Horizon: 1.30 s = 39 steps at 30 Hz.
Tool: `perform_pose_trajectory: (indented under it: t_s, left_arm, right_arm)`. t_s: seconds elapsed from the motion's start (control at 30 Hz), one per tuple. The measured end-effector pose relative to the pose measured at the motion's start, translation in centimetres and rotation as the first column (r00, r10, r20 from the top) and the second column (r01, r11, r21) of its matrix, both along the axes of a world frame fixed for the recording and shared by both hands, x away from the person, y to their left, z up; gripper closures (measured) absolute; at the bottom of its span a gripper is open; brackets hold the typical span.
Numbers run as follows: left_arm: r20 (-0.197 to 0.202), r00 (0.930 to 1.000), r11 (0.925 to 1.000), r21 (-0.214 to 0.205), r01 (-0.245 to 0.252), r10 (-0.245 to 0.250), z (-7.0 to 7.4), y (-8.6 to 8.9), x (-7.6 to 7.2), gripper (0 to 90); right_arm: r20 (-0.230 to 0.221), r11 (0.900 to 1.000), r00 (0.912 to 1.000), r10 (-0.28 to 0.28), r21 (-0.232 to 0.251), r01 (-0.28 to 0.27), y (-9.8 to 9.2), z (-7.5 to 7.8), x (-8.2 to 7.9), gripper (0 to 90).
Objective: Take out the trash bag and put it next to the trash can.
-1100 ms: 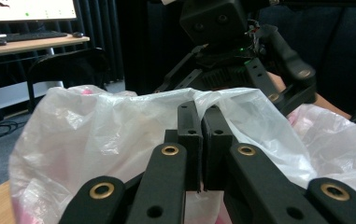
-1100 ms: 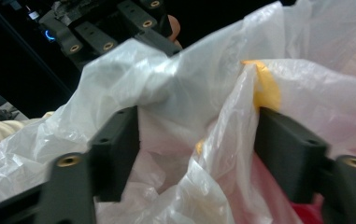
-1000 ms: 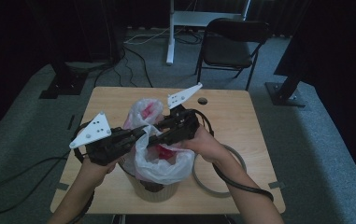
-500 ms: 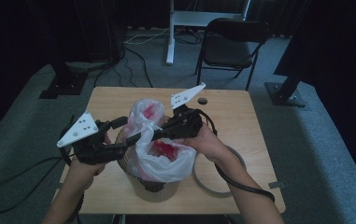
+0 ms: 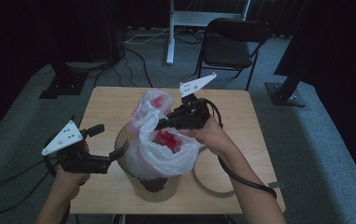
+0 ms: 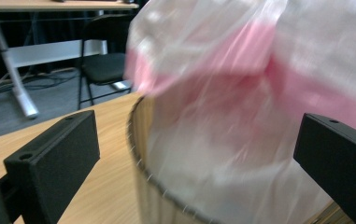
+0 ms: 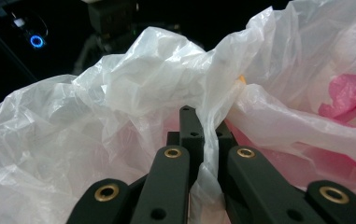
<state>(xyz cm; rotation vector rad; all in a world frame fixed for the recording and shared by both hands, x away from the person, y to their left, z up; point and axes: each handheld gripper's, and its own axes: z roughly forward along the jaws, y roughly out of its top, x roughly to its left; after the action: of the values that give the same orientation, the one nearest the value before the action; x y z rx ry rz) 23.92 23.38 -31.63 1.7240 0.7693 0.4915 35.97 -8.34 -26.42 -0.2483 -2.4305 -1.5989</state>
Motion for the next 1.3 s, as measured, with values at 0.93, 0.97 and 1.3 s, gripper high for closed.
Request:
perform_pose_trajectory:
  t_s: [0.93,0.97,1.3]
  left_arm:
    - [-0.21,0.9464,0.961,0.18,-0.209,0.246,-15.7,4.0,1.1,0.0]
    - [-0.221,0.9432,0.9594,0.19,-0.208,0.248,-16.3,3.9,1.2,0.0]
    - [-0.299,0.9171,0.9458,0.267,-0.186,0.264,-19.6,3.9,2.0,0.0]
  right_arm:
    - [0.069,0.9844,0.9939,-0.086,0.159,0.074,-4.1,8.9,1.0,89.1]
    - [0.072,0.9823,0.9929,-0.095,0.169,0.081,-4.4,9.3,1.1,89.1]
    - [0.106,0.9414,0.9712,-0.214,0.288,0.175,-8.3,13.9,1.5,89.1]
